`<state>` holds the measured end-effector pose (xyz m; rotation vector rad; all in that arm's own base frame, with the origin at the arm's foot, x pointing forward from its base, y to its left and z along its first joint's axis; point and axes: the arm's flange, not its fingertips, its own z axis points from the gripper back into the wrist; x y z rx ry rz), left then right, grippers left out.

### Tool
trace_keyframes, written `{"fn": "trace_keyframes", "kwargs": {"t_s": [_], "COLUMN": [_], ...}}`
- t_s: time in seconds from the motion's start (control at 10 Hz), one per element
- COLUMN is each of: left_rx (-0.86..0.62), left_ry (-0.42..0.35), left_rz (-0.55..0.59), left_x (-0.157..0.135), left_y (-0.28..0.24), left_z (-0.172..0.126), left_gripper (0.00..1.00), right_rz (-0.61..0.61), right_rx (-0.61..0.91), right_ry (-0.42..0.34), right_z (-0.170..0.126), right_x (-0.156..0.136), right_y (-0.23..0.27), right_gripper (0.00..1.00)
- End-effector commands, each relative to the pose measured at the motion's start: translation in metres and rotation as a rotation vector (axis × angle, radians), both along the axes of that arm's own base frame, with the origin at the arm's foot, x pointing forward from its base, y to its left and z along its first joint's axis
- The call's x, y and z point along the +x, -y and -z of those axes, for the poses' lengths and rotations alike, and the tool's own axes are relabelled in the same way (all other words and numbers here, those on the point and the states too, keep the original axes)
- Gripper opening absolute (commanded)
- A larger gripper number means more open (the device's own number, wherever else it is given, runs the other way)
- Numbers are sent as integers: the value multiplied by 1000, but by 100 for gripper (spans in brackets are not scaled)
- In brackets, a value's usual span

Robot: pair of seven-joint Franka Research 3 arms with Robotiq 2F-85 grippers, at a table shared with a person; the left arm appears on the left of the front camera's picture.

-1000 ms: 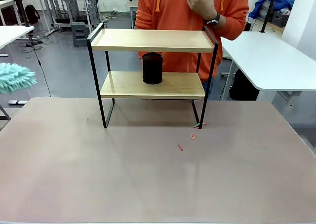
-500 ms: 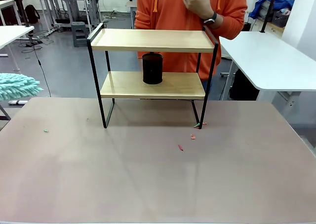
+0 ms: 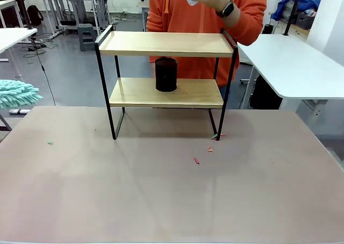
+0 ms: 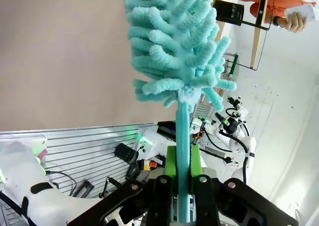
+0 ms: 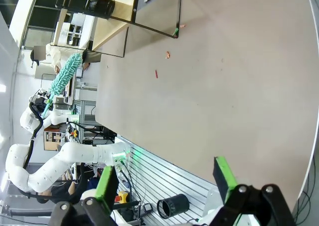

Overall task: Clean the shelf.
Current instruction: Clean the remaining tier of the Shelf with the Duster once objects are removed, then hand the Duster back to the human.

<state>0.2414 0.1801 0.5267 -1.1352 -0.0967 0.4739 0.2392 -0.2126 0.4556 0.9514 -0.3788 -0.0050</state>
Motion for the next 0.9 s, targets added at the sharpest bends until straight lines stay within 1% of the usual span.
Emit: {"fn": "trace_keyframes", "kwargs": {"t_s": [0.0, 0.8], "left_rx": [0, 0], "left_ry": [9, 9], "left_rz": [12, 12], "left_x": [-3, -3], "left_y": [1, 1], "left_z": [0, 0], "left_gripper": [12, 12], "right_rz": [-4, -4], "right_rx": [20, 20], "right_ry": [36, 36], "right_z": [-1, -1], "right_x": [2, 2], "right_y": [-1, -1], "right_gripper": [100, 100]}}
